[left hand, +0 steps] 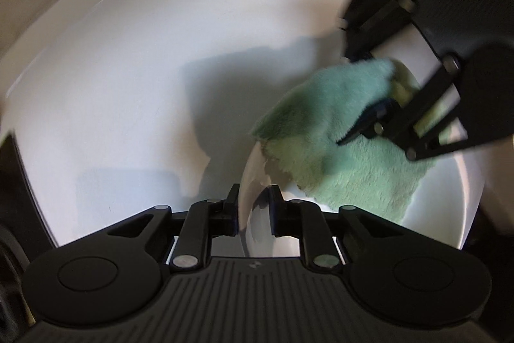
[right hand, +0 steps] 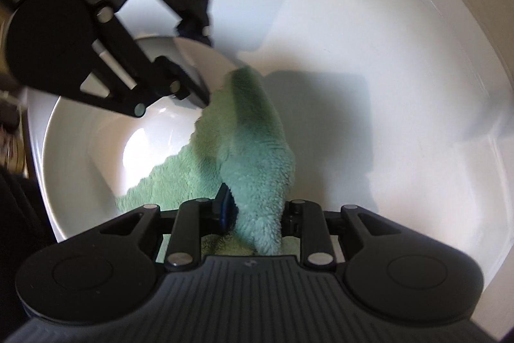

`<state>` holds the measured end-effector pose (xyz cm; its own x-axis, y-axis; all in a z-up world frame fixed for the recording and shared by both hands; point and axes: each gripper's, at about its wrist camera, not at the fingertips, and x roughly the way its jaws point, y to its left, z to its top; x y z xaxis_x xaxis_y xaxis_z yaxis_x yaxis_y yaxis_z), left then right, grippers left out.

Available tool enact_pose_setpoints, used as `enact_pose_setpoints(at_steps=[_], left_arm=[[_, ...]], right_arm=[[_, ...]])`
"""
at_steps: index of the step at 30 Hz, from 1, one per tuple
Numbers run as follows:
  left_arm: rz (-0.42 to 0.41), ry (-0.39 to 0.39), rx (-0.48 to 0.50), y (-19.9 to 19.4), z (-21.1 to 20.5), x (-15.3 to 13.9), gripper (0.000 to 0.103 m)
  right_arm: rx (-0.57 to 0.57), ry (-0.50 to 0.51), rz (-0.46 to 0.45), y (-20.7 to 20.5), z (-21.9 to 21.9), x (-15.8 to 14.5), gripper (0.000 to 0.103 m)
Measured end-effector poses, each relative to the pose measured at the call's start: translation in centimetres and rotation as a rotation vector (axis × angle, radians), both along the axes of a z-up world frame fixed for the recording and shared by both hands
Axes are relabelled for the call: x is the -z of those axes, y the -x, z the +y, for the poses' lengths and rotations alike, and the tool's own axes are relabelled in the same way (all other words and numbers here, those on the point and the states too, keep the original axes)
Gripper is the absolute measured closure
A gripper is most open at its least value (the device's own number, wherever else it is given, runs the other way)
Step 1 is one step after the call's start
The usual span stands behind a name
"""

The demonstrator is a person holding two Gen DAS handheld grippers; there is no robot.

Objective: Clean bowl
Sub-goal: 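Sweep the towel along the bowl's inner wall toward the rim, right gripper, then press the towel against the bowl's inner wall with the right gripper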

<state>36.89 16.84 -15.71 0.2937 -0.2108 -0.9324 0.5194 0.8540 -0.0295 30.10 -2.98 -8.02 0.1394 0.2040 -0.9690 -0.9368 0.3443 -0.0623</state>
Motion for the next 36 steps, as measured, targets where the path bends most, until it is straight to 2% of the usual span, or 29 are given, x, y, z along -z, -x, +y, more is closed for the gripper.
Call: enact_pose_setpoints(at_steps=[2, 7, 10, 11, 14, 16, 19, 21, 24, 25, 26, 28, 32, 36], left_arm=[[-0.017, 0.015, -0.066, 1.0, 0.7, -0.2, 0.085], [-0.06, 0.057, -0.213, 3.5, 2.0, -0.6, 0.083], [-0.08, 0.084, -0.282, 5.2, 2.7, -0.8, 0.083], [-0.08, 0.084, -0.277, 5.5, 2.7, -0.9, 0.083], [-0.04, 0.07, -0.193, 5.9, 3.4, 0.2, 0.086], [-0.002, 0.069, -0.128, 5.9, 4.2, 1.0, 0.086], [0.053, 0.081, -0.056, 5.7, 4.8, 0.4, 0.084], [0.07, 0.062, -0.031, 5.2, 4.9, 0.1, 0.086], [0.095, -0.001, -0.017, 0.7, 1.4, 1.9, 0.087], [0.103, -0.013, -0.016, 0.4, 1.4, 1.9, 0.087], [0.113, -0.021, -0.017, 0.2, 1.4, 1.9, 0.087], [0.119, -0.038, -0.02, 0.0, 1.3, 1.7, 0.087], [0.114, -0.017, -0.088, 0.2, 1.8, 1.5, 0.088], [0.096, 0.038, -0.189, 0.8, 2.9, 1.4, 0.09]], right_arm=[[0.174, -0.027, 0.017, -0.5, -0.8, 0.0, 0.082], [0.528, -0.114, 0.068, -0.3, -3.8, -0.1, 0.082], [0.663, -0.163, 0.111, -0.3, -5.2, -0.2, 0.082], [0.659, -0.163, 0.111, 0.0, -5.0, 0.1, 0.082], [0.508, -0.101, 0.081, 0.1, -3.1, 1.1, 0.083], [0.411, -0.066, 0.07, -0.7, -2.9, 0.2, 0.084], [0.27, -0.021, 0.019, -1.7, -1.8, -0.3, 0.084], [0.146, 0.002, -0.026, -2.7, -0.8, -0.5, 0.083], [-0.087, 0.012, -0.095, -3.7, 0.8, -0.2, 0.081], [-0.153, 0.01, -0.109, -4.0, 1.3, -0.2, 0.081], [-0.171, 0.011, -0.108, -4.4, 1.7, -0.1, 0.08], [-0.162, 0.026, -0.121, -5.1, 2.4, 0.1, 0.078], [0.018, 0.042, -0.11, -6.4, 2.5, 0.0, 0.077], [0.367, -0.004, 0.009, -7.2, 0.0, 0.2, 0.079]])
